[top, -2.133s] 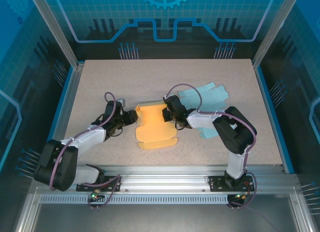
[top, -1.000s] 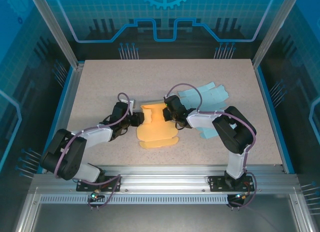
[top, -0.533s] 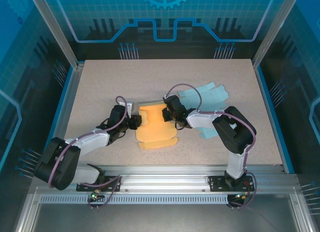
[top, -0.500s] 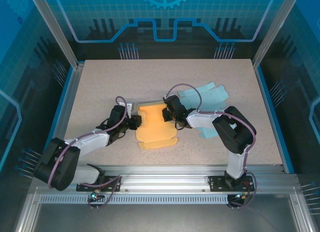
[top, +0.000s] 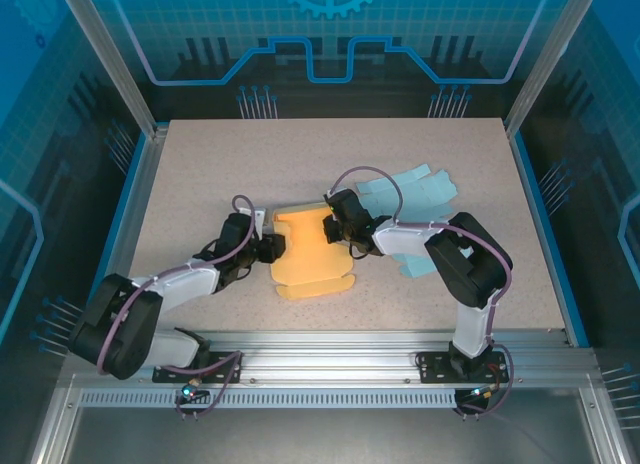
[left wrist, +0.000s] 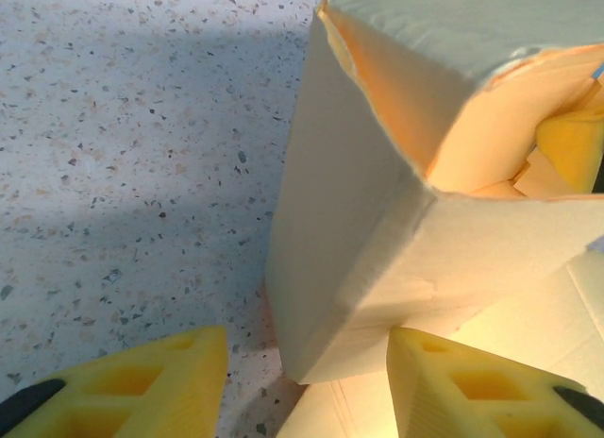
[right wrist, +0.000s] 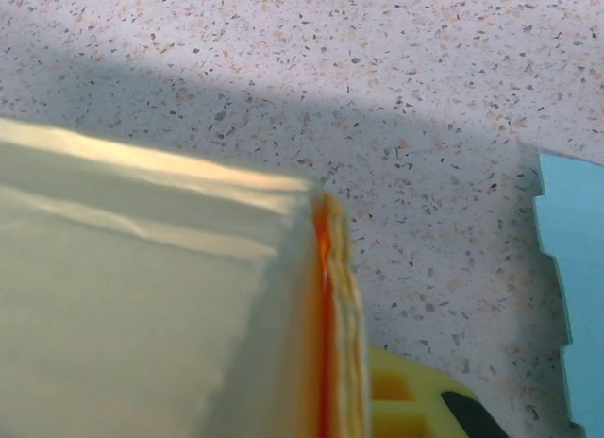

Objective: Fold the paper box

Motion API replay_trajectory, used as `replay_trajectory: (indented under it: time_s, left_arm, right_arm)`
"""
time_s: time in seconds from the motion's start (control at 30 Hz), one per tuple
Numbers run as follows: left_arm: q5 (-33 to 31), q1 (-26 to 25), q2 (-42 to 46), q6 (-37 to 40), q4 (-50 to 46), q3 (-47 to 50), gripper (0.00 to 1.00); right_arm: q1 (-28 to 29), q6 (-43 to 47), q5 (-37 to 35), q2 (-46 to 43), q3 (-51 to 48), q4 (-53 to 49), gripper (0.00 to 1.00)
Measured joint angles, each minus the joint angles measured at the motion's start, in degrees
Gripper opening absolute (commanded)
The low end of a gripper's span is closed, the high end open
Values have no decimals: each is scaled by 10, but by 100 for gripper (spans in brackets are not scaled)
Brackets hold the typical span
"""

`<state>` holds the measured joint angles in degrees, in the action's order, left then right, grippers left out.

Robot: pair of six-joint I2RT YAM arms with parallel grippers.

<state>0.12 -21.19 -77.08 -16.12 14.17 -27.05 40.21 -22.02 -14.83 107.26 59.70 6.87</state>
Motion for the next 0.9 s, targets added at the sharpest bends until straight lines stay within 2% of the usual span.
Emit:
replay_trajectory:
  time_s: [0.1,0.33,0.47,0.67,0.9]
  left_arm:
    - [7,0,-23,0,15,-3,57]
    - [12,-1,-62,0,36,-24,56]
    - [7,-1,-70,-4,52,-30,49]
    - [-29,-1,-85,-20,82,-32,33]
    - [-86,-17,-103,-36,83,-41,25]
  right_arm:
    - [0,0,1,0,0,0,2]
    - [0,0,3,0,0,0,2]
    - [0,0,3,0,0,1,2]
    - [2,0,3,0,0,1,2]
    - [14,-10,-2,0,0,0,3]
